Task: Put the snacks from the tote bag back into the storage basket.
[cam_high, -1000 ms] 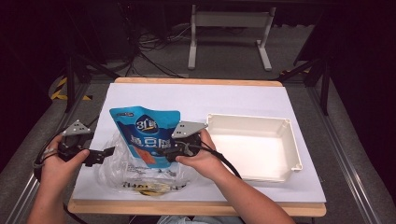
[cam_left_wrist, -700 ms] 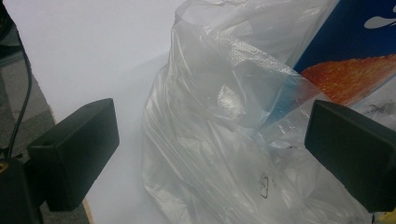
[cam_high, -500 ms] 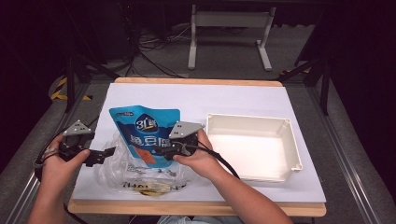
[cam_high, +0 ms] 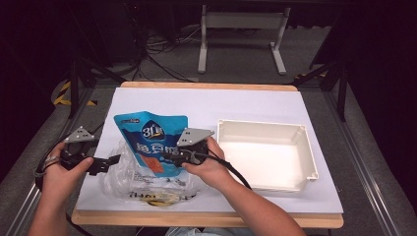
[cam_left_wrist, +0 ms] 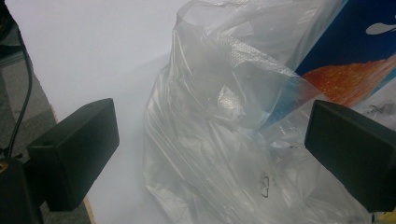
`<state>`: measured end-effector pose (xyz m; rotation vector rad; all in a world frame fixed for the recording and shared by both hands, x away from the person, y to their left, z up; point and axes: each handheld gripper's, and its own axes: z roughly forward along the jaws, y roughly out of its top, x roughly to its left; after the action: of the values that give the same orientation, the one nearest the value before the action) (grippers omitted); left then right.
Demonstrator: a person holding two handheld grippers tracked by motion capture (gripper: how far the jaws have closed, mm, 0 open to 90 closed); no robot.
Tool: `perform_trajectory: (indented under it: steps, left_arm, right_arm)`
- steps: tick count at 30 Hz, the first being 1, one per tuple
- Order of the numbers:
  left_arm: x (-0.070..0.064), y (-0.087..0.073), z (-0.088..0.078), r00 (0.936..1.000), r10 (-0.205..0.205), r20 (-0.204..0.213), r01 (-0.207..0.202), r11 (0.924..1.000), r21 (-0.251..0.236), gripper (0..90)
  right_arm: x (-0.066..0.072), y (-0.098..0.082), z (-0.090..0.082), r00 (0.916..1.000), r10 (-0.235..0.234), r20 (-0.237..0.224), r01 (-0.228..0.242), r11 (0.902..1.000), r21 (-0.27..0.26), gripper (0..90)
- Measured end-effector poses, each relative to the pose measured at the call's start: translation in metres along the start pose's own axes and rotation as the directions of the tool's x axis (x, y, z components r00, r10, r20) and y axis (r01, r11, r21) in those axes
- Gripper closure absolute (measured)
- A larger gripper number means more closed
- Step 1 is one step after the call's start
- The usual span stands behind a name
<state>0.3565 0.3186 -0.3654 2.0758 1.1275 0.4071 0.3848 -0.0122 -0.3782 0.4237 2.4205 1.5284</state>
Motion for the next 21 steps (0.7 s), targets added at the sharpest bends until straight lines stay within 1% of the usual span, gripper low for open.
perform_trajectory:
  steps: [4,5,8,10,13,15,21]
  left_arm:
    - [0.001,0.0,-0.001,1.0,0.002,-0.002,-0.002,1.0,0.0,3.9]
    - [0.001,0.0,-0.001,1.0,0.002,-0.001,-0.002,1.0,-0.001,3.9]
    - [0.001,0.0,-0.002,1.0,-0.005,-0.001,0.005,1.0,0.0,3.9]
    - [0.001,0.0,-0.002,1.0,0.0,-0.003,0.0,1.0,0.0,3.9]
    - [0.001,0.0,-0.002,1.0,-0.003,-0.001,0.003,1.0,0.001,3.9]
    - [0.001,0.0,-0.001,1.0,0.002,-0.001,-0.002,1.0,0.001,3.9]
    - [0.001,0.001,-0.002,1.0,0.001,-0.003,-0.001,1.0,-0.003,3.9]
  right_arm:
    - [0.0,0.003,0.0,1.0,-0.009,-0.005,0.009,0.9999,0.012,60.0]
    - [0.0,0.005,0.0,1.0,-0.002,-0.002,0.002,0.9999,0.016,60.0]
    - [0.001,0.008,-0.002,1.0,-0.007,-0.003,0.007,0.9995,0.03,60.1]
    - [0.001,0.01,-0.002,1.0,-0.006,0.0,0.006,0.9995,0.03,60.2]
    - [0.001,0.017,-0.008,1.0,0.002,0.009,-0.002,1.0,0.009,60.2]
    - [0.0,0.022,-0.012,0.9999,0.008,0.01,-0.008,0.9999,0.008,60.1]
    - [-0.001,0.035,-0.021,0.9999,-0.007,0.015,0.007,1.0,0.006,60.0]
